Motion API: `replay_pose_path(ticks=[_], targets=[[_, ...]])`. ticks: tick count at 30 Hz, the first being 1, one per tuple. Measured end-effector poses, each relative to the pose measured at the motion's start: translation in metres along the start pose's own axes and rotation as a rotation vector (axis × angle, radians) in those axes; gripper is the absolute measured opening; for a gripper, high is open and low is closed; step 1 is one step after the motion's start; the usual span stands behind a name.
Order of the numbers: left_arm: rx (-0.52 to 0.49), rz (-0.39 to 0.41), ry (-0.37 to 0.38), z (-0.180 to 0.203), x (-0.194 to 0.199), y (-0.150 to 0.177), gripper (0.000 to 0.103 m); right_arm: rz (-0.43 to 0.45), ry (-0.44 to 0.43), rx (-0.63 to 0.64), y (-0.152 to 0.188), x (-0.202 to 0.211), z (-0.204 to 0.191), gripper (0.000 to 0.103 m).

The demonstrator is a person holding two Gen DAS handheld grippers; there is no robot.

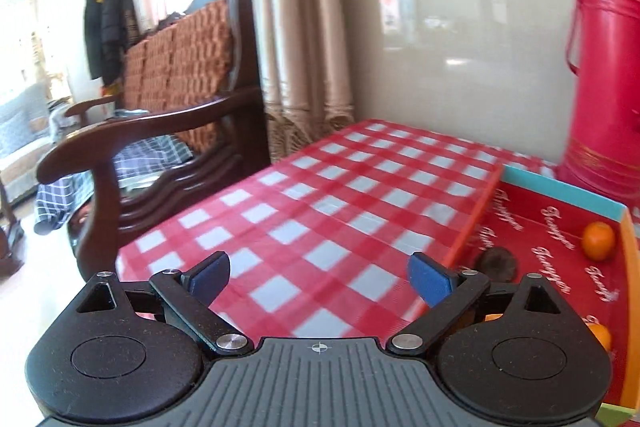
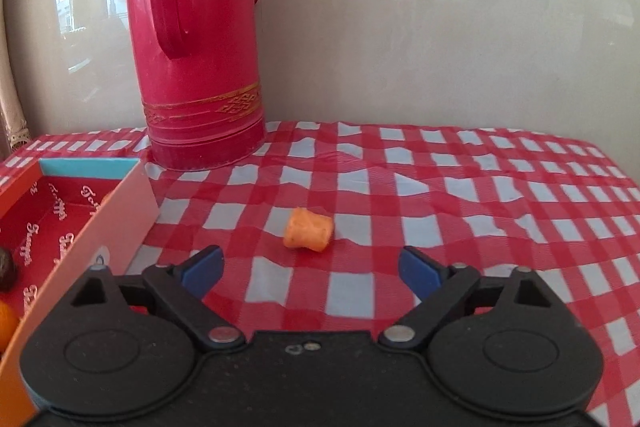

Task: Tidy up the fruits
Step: 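Close the right tool around the last orange fruit chunk, then carry the fruit chunk into the red box and open the right tool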

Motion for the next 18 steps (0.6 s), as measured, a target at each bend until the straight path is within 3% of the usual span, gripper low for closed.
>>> replay_pose_path(ticks=[7,10,12,13,18], targets=[[0.058,-0.028,-0.057,-0.036,-0.010,0.002,0.097,-0.055,0.016,0.011,-0.015,-0.035,-0.009,0.074],[0.080,-0.029,-0.068,-0.047,-0.011,0.003,0.097,-0.076,0.025,0.014,-0.012,-0.044,-0.012,0.062],[0.087,-0.032,-0.071,-0.051,-0.011,0.004,0.097,-0.089,0.019,0.015,-0.010,-0.048,-0.012,0.046],[0.088,-0.035,-0.073,-0.053,-0.011,0.004,0.097,-0.095,0.019,0.015,-0.010,-0.049,-0.011,0.033],[0.095,-0.039,-0.074,-0.058,-0.012,0.006,0.097,-0.081,0.009,0.037,-0.008,-0.049,-0.012,0.023]])
Point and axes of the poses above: each gripper's, at about its wrist camera, not at the fingertips, and x roughly against the way its jaws point, z to its right, y to its underside, the point moved 1 cm from there along -x, roughly the way its jaws point, and after that the axes turned 14 degrees about y, right-handed, at the moved point
